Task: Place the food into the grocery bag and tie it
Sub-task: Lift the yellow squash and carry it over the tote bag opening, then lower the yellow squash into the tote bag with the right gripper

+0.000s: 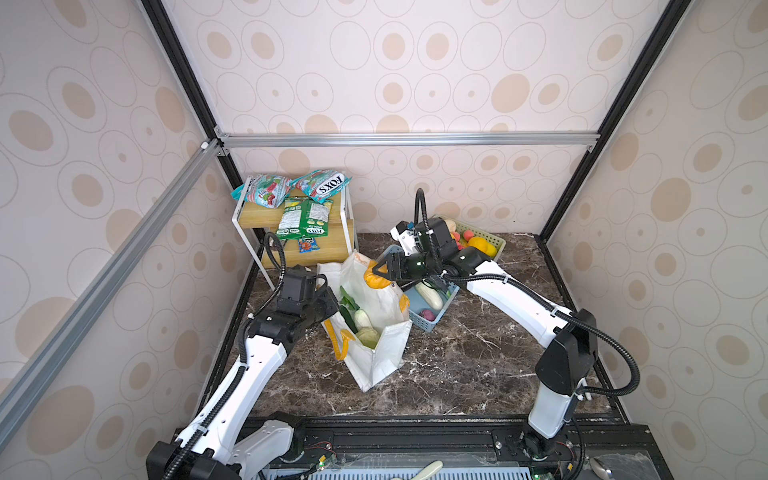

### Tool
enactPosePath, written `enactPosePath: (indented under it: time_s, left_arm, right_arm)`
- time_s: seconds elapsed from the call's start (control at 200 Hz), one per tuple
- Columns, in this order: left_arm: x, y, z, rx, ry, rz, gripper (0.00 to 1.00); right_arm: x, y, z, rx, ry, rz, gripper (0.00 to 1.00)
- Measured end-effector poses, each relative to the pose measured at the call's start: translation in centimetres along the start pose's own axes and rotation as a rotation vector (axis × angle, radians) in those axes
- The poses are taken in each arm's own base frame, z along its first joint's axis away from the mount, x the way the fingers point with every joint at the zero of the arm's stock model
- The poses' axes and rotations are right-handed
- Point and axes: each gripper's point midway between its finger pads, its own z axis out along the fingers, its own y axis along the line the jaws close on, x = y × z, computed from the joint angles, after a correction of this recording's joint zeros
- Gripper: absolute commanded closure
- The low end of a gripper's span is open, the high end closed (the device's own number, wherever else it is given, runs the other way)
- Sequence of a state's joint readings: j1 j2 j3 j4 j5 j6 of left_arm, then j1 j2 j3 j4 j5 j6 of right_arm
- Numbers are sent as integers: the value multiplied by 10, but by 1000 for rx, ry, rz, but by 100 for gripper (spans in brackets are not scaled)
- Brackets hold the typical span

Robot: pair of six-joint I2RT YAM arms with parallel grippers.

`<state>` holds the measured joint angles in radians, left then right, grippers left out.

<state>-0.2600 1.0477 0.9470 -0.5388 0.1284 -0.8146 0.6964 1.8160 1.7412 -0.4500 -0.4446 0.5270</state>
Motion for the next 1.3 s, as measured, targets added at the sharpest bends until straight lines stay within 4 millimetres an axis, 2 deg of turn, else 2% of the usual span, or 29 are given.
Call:
enactPosePath:
  time_s: [0.195,0.4,0.555,0.81,1.1,1.295]
  left_arm:
    - [-1,-1,0,5,-4,1,100]
    - [-2,-3,0,12,-9,3,100]
    - [-3,-5,1,17,-14,4,100]
    - [-3,-5,3,15,-11,5,100]
    - [-4,-6,7,19,-12,5,100]
    - [-4,-6,7,21,-10,5,100]
  right_arm:
    - [20,2,17,12,65,-41,41]
    - [45,-21,43,63,153,-39,41]
    - [59,-32,55,98,200,-47,41]
    - [72,-33,66,131,242,-99,41]
    - [101,-35,78,196,317,-226,41]
    - [103,-31,79,222,327,-317,40]
